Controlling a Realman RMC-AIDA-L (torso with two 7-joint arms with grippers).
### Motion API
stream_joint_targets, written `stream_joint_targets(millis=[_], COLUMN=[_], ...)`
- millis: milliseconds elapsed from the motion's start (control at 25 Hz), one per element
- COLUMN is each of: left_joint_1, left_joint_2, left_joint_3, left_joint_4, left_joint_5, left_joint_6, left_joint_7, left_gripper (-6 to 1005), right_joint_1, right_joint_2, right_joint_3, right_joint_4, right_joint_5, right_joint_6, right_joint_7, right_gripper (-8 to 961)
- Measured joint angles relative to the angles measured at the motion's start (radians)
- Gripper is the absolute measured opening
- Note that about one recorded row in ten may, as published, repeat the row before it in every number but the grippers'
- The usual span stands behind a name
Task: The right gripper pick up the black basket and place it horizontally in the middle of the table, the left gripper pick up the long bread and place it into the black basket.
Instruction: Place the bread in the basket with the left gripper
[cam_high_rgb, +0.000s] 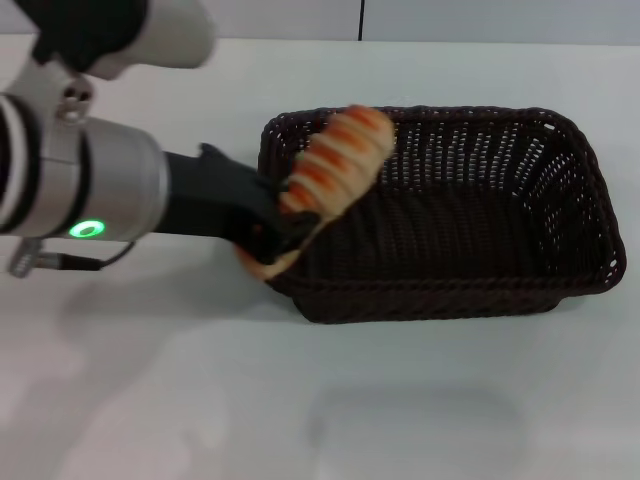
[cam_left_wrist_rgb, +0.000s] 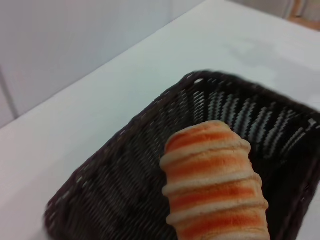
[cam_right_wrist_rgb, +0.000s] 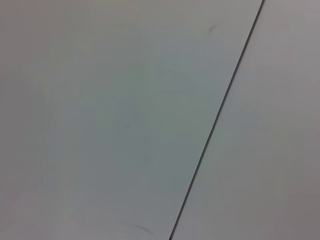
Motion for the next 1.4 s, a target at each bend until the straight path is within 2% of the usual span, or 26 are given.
stream_joint_targets(millis=[40,120,160,280,320,360,640,680,880,1360,1400], left_joint_1=[-0.016,-0.029,-0.059,-0.059,-0.083,-0.156,-0.236,-0.257,-0.274,-0.26,-0.26], left_joint_2=[-0.001,-0.002,-0.002,-0.002,-0.002,-0.001,-0.001,-0.001,-0.001,-0.001,-0.001], left_joint_3=[0.036,0.053,0.068,0.068,0.076,0.087,0.089,0.089,0.088,0.084,0.084], left_joint_4=[-0.001,-0.004,-0.023,-0.023,-0.049,-0.146,-0.288,-0.338,-0.381,-0.364,-0.364], left_joint_5=[-0.002,-0.003,-0.003,-0.003,-0.003,-0.002,0.004,0.004,0.003,-0.005,-0.005], left_joint_6=[-0.021,-0.038,-0.069,-0.069,-0.092,-0.145,-0.202,-0.222,-0.251,-0.28,-0.28], left_joint_7=[-0.006,-0.008,-0.009,-0.009,-0.009,0.001,0.025,0.034,0.048,0.066,0.066], left_gripper=[332,305,292,280,276,272,255,254,247,238,281], right_joint_1=[0.002,0.006,0.007,0.007,0.007,0.007,0.001,0.002,0.007,0.021,0.021], right_joint_2=[0.0,0.0,0.0,0.0,0.0,0.0,-0.001,-0.001,-0.002,0.0,0.0], right_joint_3=[0.0,-0.001,-0.002,-0.004,-0.004,-0.006,-0.008,-0.008,-0.008,-0.012,-0.012], right_joint_4=[-0.001,-0.003,-0.004,-0.004,-0.004,-0.005,-0.004,-0.003,-0.002,-0.005,-0.005], right_joint_5=[0.0,0.0,0.0,0.0,0.0,0.0,0.0,0.0,0.0,-0.023,-0.023], right_joint_6=[0.0,0.0,0.0,0.0,0.0,0.0,0.0,0.0,0.001,0.001,0.001], right_joint_7=[0.0,0.0,0.0,0.0,0.0,0.0,0.0,0.0,0.0,0.0,0.0], right_gripper=[454,454,454,454,454,454,454,454,454,454,454])
